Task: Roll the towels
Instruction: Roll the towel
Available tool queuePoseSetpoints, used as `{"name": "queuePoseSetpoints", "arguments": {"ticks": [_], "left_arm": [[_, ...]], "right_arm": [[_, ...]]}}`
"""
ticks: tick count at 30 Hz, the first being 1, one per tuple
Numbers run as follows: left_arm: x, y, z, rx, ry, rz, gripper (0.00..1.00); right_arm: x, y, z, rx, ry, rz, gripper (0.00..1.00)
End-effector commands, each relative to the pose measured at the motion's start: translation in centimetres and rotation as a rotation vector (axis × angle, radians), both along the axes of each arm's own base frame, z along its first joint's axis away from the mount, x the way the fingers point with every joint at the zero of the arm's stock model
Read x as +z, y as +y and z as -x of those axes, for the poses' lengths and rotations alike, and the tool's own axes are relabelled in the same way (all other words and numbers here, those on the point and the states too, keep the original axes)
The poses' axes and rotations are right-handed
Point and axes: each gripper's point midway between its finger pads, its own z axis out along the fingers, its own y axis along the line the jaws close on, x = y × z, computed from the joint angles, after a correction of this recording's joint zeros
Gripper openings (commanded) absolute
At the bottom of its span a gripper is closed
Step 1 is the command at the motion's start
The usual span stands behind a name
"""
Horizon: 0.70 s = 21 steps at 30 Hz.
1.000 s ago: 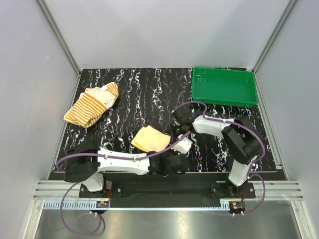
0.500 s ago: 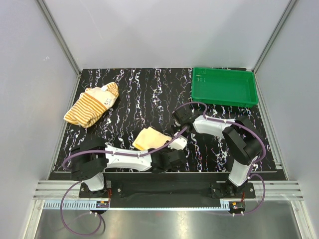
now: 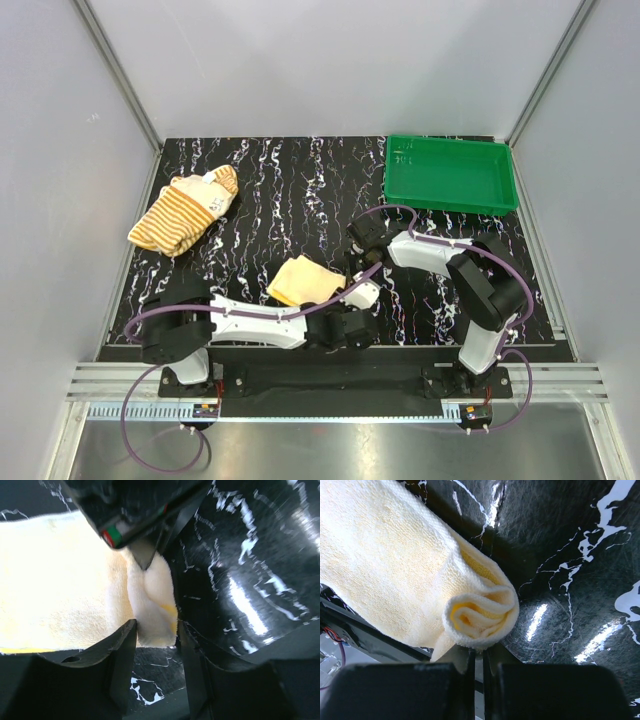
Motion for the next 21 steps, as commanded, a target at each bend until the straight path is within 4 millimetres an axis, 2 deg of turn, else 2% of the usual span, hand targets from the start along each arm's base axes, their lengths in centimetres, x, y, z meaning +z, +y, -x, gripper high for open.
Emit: {"name": "queuePoseSetpoints", "arguments": {"ticks": [1, 4, 8, 11, 16, 21], "left_arm": [[5.3, -1.8, -1.2, 0.046, -0.091, 0.118, 0.44], [7.2, -1.9, -1.5, 0.058, -0.111, 0.144, 0.42], [8.0, -2.6, -1.4, 0.037, -0.112, 0.171, 0.32], [6.8, -3.2, -0.9, 0.008, -0.084, 0.168, 0.28], [4.5, -4.6, 0.4, -0.055, -0.008, 0.208, 0.28], [2.1, -4.2, -0.3, -0.020, 0.048, 0.206, 0.27]], "right_arm": [[-0.3, -1.0, 0.0, 0.003, 0.000, 0.040, 0.00], [-0.4, -1.1, 0.1, 0.002, 0.001, 0.042, 0.00], [-0.8, -1.2, 0.2, 0.001, 0.009, 0.047, 0.00], [-0.9, -1.1, 0.2, 0.004, 0.015, 0.044, 0.00], [-1.0, -1.2, 0.3, 0.005, 0.017, 0.050, 0.00], [-1.2, -1.2, 0.4, 0.005, 0.021, 0.051, 0.00]]}}
